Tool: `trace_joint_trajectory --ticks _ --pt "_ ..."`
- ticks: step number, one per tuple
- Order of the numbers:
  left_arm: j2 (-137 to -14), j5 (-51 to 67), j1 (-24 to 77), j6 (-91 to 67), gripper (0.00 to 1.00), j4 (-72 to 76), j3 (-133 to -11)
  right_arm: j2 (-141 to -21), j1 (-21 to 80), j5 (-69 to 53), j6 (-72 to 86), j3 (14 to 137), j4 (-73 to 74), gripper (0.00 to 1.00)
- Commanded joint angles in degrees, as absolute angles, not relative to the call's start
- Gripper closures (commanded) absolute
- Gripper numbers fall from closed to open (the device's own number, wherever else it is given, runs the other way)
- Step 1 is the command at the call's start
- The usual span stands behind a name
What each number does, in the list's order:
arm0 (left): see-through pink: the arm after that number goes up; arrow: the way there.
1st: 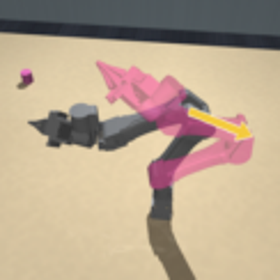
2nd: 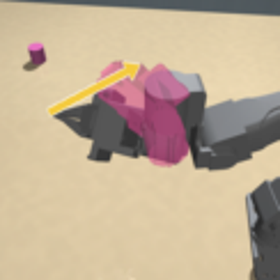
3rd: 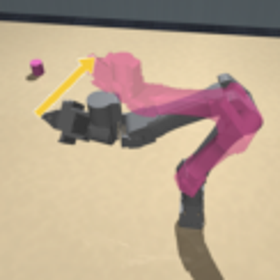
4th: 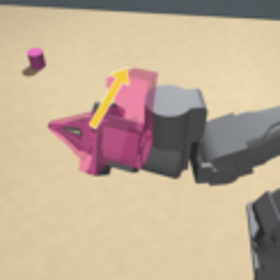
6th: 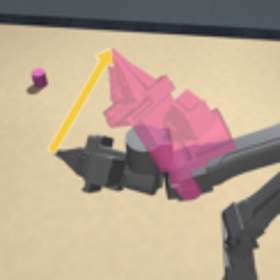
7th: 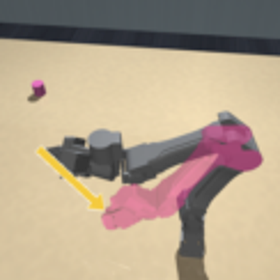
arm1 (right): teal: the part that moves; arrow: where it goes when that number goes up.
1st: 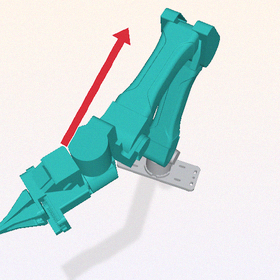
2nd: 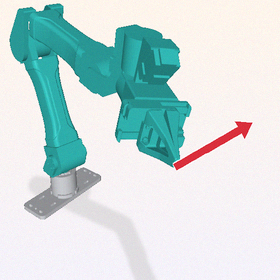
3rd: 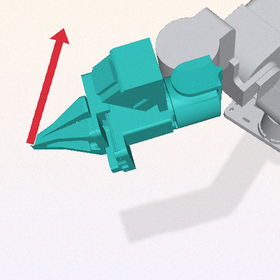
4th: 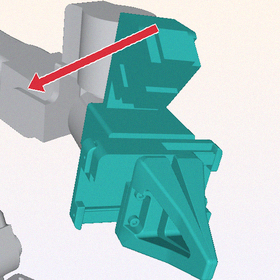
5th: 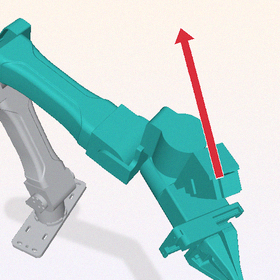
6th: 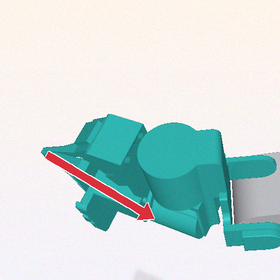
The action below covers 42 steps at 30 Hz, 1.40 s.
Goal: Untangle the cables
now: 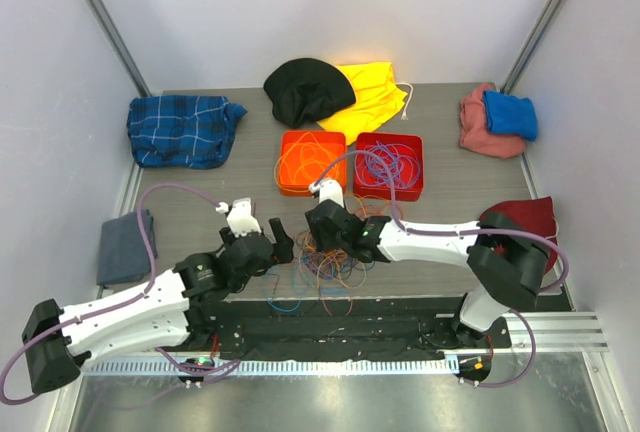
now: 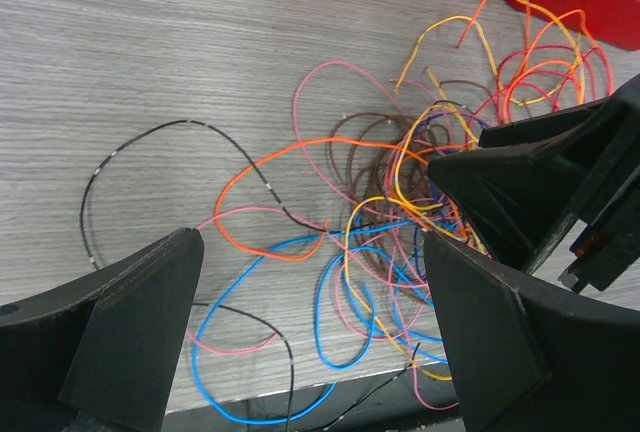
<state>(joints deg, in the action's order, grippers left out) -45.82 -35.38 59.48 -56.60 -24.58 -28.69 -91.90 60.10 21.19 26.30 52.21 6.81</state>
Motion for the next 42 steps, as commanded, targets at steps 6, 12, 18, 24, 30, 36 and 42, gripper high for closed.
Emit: trace_joint_trajectory --ticks 6,12,18,24,30,36,42 --pt "-60.7 -23.8 49.9 -44.5 0.33 -10.4 -34.3 -72.3 60.2 37.3 33.1 48.6 8.6 0.47" --pt "-74.5 -15.0 45.6 -44.2 0.46 -5.5 -39.2 -62.5 60.4 39.7 34.2 45.7 14.5 0.47" --pt "-78.6 -14.6 45.7 -44.1 0.35 -4.0 -43.6 -55.9 60.4 39.9 35.2 42.2 16.4 0.47" --pt "-78.1 -14.7 45.7 -42.9 0.30 -2.6 -43.8 -53.4 60.4 40.0 35.2 39.6 16.4 0.47" --pt "-81.6 -9.8 45.7 -43.4 0.39 -1.7 -42.4 -53.0 60.3 39.8 35.0 38.6 16.3 0.47" --pt "-81.3 -8.7 45.7 -44.1 0.47 -0.3 -39.3 -53.2 60.3 39.9 34.4 38.7 15.8 0.47" --pt "-81.9 -9.3 45.7 -43.3 0.66 -0.2 -39.1 -54.1 60.4 39.6 34.5 38.8 15.3 0.47"
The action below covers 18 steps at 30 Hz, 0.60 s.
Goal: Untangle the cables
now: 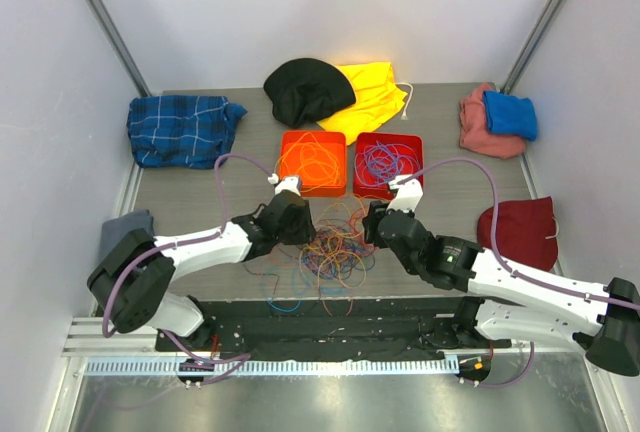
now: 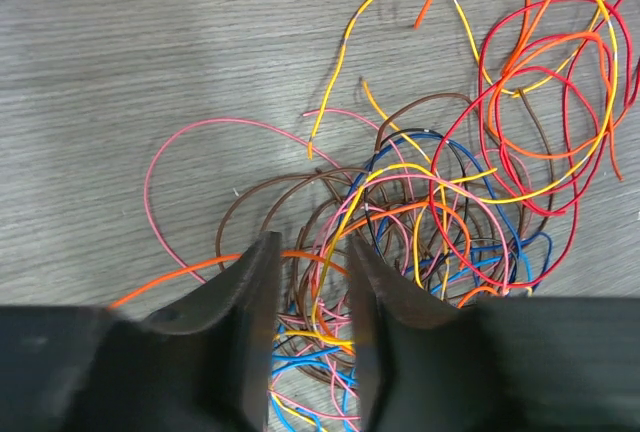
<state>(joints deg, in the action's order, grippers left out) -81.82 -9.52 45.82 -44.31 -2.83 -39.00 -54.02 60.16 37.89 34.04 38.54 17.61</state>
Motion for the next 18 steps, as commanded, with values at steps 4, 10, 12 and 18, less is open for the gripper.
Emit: trace_joint_trajectory --ticks 4,10,12,18 --pt "-79.6 -11.1 45.7 -43.3 0.77 -0.8 -39.2 -53.8 60.3 39.5 34.5 38.7 15.3 0.47" --pt "-69.1 -16.4 45.7 -41.3 0.91 -7.2 -40.4 -53.7 60.4 39.2 34.9 38.2 15.3 0.48" --pt "-63.6 -19.3 45.7 -40.1 0.99 -11.3 -42.7 -53.9 60.4 38.9 34.9 38.3 14.9 0.48" --pt "-53.2 -25.7 45.6 -34.5 1.00 -18.1 -51.0 -54.2 60.4 37.7 34.5 38.8 13.6 0.48"
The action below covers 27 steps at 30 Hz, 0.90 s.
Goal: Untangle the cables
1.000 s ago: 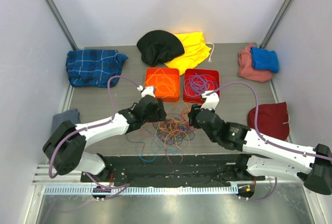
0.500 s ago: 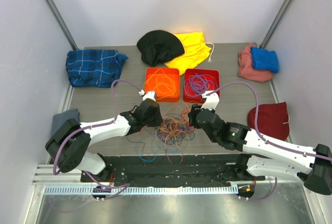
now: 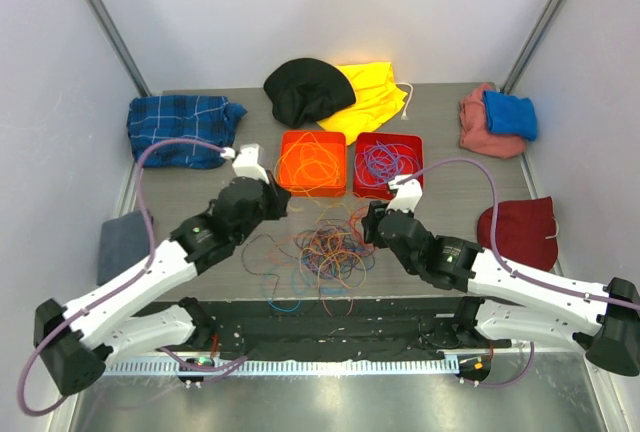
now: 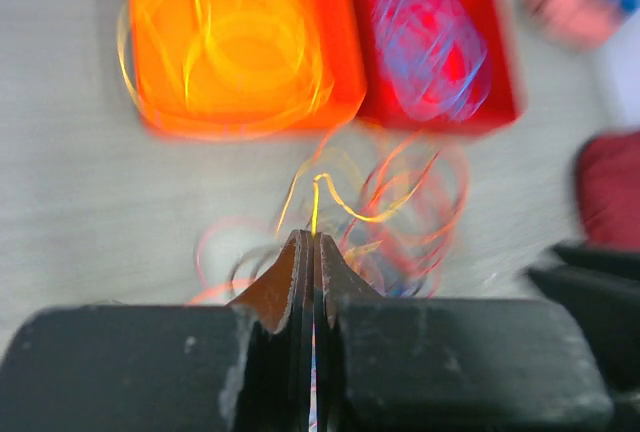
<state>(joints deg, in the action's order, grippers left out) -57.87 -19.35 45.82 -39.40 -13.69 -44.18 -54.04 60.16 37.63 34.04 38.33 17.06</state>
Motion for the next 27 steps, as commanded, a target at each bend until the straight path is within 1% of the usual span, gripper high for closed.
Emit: trace_joint_trajectory --ticks 1,9,13,20,26,27 --pt "-52.6 -26.2 45.6 -34.0 1.00 -19.5 -53.9 -54.3 60.4 37.4 34.2 38.9 13.5 0.48" --pt "-51.4 -28.9 45.6 -26.9 1.00 -20.3 -68.7 -52.5 60.4 35.9 34.1 39.5 13.4 0.48" --pt "-54.4 -31.2 45.6 -22.3 1.00 -18.1 -74.3 -51.2 60.3 35.4 34.0 39.5 13.8 0.48" --pt "-59.1 -30.6 45.6 -17.5 1.00 -16.4 -85.2 -51.1 60.4 33.1 31.8 41.1 13.4 0.48" --pt "-66.0 -29.4 45.6 -12.7 1.00 -16.0 -99.4 -53.3 60.5 28.1 29.4 41.7 9.4 0.46" --pt "-67.3 -28.8 45.6 -12.3 1.00 -17.1 -105.1 -53.7 60.6 27.5 29.2 41.8 8.9 0.46"
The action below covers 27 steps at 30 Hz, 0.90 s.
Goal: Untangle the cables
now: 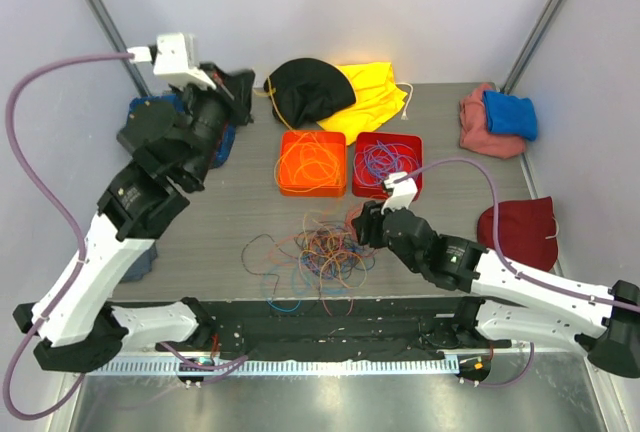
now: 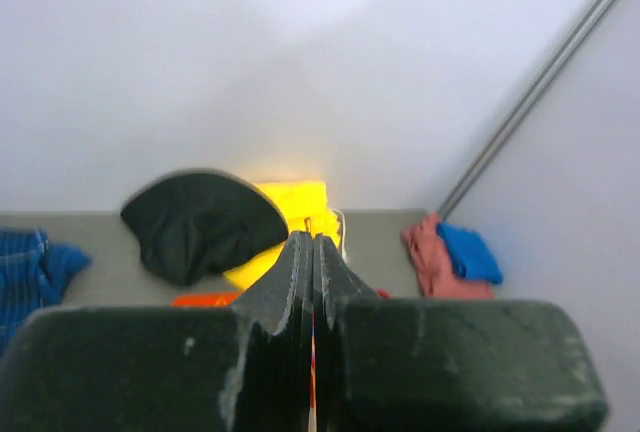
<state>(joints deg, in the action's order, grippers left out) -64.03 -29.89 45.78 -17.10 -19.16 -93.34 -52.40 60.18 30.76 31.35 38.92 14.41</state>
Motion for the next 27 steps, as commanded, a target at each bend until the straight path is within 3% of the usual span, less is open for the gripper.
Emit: trace_joint_trajectory --ticks 1,7,15,27 --pt "-68.6 -28.2 45.7 -11.8 1.00 -17.7 -107.7 -54.6 60.9 27.5 28.4 42.1 8.3 0.46" --pt "-75.8 -23.0 45.7 -12.0 1.00 -21.5 -123.5 -57.1 62.8 30.7 21.5 39.2 -4.2 0.42" --pt "-75.1 -21.6 45.6 -13.2 1.00 -22.1 -121.9 -62.8 62.1 38.6 15.3 43.7 -9.9 0.27" --pt "-73.0 -20.5 45.7 -15.0 1.00 -23.3 -118.6 -80.1 54.1 39.9 15.0 54.3 -12.4 0.26"
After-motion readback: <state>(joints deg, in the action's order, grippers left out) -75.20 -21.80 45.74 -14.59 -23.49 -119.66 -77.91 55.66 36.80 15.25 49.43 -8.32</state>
